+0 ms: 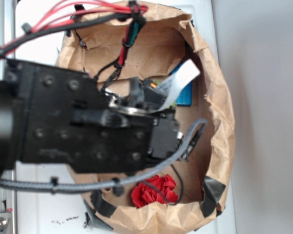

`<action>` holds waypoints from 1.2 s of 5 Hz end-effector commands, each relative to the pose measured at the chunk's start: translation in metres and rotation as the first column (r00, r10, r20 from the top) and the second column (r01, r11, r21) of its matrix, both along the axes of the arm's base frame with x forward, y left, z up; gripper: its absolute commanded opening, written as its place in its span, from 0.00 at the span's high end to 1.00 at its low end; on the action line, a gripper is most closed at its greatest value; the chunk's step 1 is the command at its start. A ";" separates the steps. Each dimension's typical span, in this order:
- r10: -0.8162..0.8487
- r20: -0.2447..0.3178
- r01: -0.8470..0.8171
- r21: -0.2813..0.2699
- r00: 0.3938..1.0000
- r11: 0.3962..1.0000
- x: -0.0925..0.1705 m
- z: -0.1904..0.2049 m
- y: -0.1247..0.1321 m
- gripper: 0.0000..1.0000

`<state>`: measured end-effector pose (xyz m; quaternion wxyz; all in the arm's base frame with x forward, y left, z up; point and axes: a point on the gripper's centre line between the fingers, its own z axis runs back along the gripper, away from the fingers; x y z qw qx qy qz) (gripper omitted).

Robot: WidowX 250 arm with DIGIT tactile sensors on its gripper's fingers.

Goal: Grab the green animal.

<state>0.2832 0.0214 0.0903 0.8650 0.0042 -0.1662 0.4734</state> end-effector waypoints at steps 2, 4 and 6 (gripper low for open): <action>-0.045 0.050 0.052 -0.155 0.998 0.986 0.032 -0.005 0.030 0.00; 0.022 0.014 -0.020 -0.143 1.000 0.989 0.051 -0.004 0.033 0.00; -0.055 0.012 0.055 -0.050 0.998 0.997 0.073 -0.030 0.024 0.00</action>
